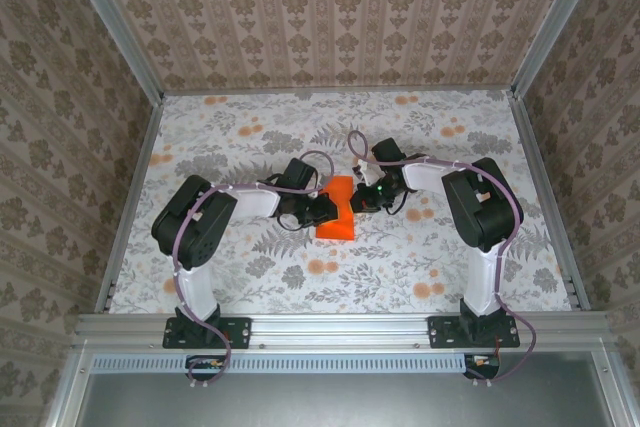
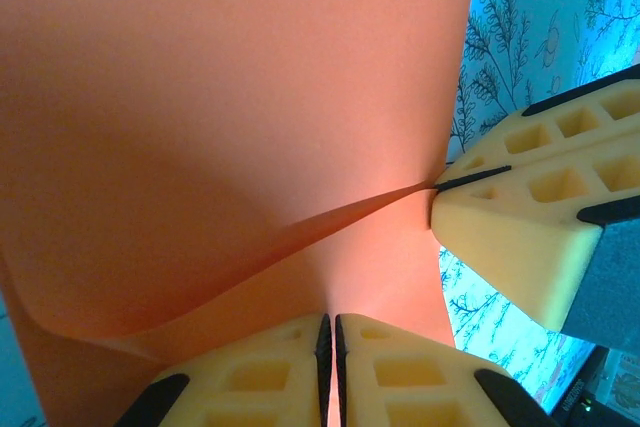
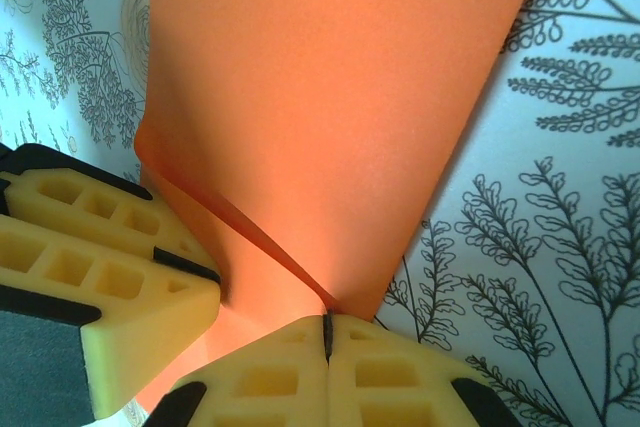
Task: Fold a paper plane with a square sheet of paper (pick it up from the middle)
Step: Fold the triangle a second time at the center of the table.
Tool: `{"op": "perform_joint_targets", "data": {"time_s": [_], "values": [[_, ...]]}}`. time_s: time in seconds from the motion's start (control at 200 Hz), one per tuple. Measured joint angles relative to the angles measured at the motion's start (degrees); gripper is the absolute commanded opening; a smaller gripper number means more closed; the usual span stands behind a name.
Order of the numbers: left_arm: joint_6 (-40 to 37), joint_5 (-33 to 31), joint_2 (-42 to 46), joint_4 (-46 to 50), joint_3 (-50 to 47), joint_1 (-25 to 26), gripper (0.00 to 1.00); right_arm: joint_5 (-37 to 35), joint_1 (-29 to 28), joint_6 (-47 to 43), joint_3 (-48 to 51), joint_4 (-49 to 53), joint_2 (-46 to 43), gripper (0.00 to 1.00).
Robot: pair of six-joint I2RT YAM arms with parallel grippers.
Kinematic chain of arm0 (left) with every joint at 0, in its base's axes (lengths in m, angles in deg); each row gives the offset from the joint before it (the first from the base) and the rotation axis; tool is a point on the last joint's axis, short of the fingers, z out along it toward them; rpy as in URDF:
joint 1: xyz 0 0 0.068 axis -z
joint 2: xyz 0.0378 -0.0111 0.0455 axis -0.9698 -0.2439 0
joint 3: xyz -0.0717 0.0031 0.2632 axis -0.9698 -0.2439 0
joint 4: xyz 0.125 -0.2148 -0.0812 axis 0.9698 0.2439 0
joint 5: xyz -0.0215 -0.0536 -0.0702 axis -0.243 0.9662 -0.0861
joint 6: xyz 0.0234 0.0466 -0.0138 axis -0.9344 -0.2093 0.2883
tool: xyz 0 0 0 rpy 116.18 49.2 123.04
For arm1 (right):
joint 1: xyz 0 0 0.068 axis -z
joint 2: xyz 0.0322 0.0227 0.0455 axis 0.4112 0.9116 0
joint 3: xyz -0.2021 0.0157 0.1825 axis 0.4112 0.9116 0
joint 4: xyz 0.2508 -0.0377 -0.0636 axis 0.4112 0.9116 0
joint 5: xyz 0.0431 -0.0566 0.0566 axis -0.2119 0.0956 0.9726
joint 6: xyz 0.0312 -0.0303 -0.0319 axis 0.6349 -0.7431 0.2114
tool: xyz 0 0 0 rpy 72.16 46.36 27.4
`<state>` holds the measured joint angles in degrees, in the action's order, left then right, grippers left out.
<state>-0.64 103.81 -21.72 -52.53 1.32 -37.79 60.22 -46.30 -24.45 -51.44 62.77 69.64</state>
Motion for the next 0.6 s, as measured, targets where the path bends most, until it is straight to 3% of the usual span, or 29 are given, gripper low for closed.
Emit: {"op": "perform_joint_targets", "data": {"time_s": [0.125, 0.34, 0.475, 0.6], "values": [[0.0, 0.2, 0.0, -0.6, -0.5, -0.3, 0.09, 0.1, 0.0, 0.5, -0.1, 0.4, 0.0, 0.24], [0.4, 0.5, 0.0, -1.1, -0.8, -0.3, 0.06, -0.1, 0.0, 4.7, 0.4, 1.8, -2.6, 0.31], [0.6, 1.0, 0.0, -1.7, -1.2, -0.6, 0.04, -1.2, -0.1, 8.0, 4.1, 2.0, -9.6, 0.29], [0.7, 1.1, 0.0, -2.1, -1.4, -0.6, 0.02, -2.3, -0.7, 12.0, 8.2, 1.5, -15.4, 0.17]]}}
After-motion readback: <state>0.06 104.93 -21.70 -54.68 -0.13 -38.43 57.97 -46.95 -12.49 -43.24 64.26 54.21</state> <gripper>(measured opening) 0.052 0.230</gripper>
